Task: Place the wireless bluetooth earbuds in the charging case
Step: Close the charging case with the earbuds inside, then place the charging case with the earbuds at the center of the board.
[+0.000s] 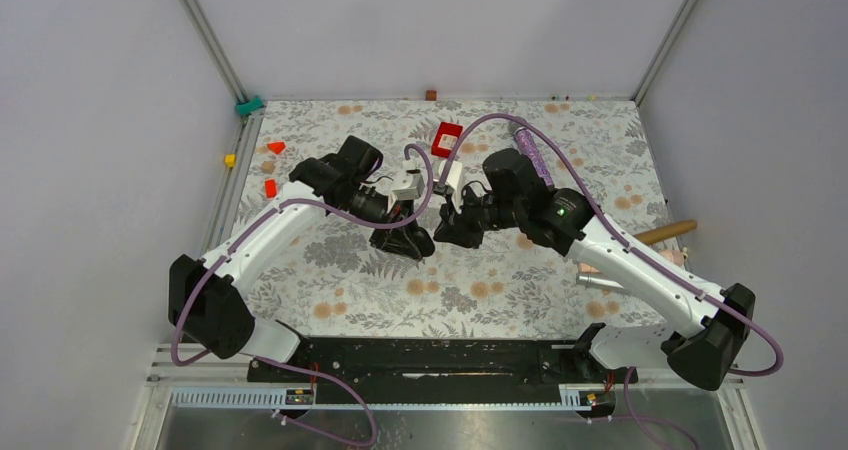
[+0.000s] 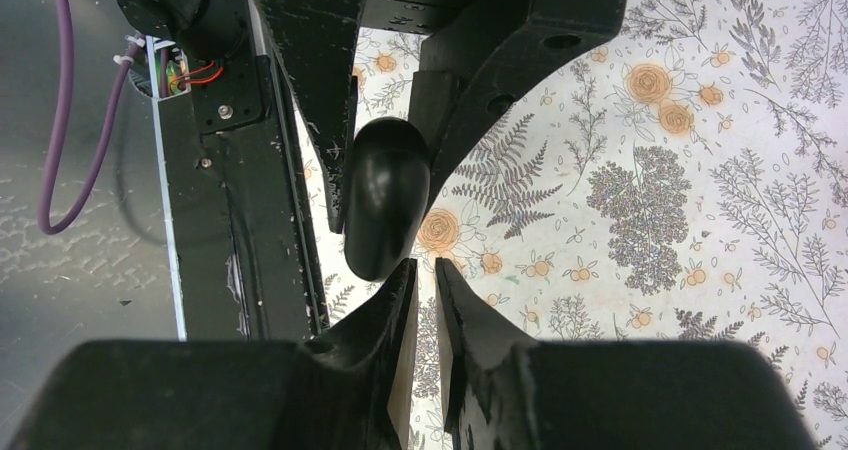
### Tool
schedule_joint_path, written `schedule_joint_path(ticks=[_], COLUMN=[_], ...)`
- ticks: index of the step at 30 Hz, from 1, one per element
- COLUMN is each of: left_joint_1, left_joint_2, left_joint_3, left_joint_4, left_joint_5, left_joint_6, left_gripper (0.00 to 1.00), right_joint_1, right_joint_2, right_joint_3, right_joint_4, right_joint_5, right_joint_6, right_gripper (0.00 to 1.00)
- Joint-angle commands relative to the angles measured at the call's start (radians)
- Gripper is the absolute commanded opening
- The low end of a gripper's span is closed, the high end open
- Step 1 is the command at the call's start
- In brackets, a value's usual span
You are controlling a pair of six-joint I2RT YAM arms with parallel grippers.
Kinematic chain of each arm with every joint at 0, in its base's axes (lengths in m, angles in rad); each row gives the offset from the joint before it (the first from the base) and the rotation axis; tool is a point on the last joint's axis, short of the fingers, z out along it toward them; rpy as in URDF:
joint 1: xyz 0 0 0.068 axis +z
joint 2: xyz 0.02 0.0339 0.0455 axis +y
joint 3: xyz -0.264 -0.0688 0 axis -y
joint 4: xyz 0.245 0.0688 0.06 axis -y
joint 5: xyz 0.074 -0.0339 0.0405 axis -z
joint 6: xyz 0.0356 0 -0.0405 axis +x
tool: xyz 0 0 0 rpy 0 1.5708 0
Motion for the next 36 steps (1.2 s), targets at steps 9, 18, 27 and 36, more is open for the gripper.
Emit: schedule_joint_path(ticks=[9,18,27,36], left_joint_1=[0.004,0.013,0.015,0.015], left_joint_2=[-0.036,-0.048,-0.072,-0.021], left_joint_3=[0.006,0.015,0.022,0.035], left_joint_4=[0.020,0.019,0.019,0.076], left_joint_5=[-0.008,-0.040,-0.086,-0.194], left_joint_6=[0.016,0.016,0.020,-0.053], left_gripper=[0.00,0.00,0.00,0.00], right_joint_1=[-0.006,-0.085,-0.213,-0.270], right_joint_2=[-0.036,-0.132,-0.209,-0.319], right_joint_3=[0.020,0.044,0.067,-0.072], right_joint_4=[-0.021,-0.028,-0.029,-0.055], right_joint_5=[-0.002,0.106,0.243,0.427], right_joint_6=[-0.037,-0.036,-0.041,-0.116], right_gripper=[0.35,0.99,1.00,0.99])
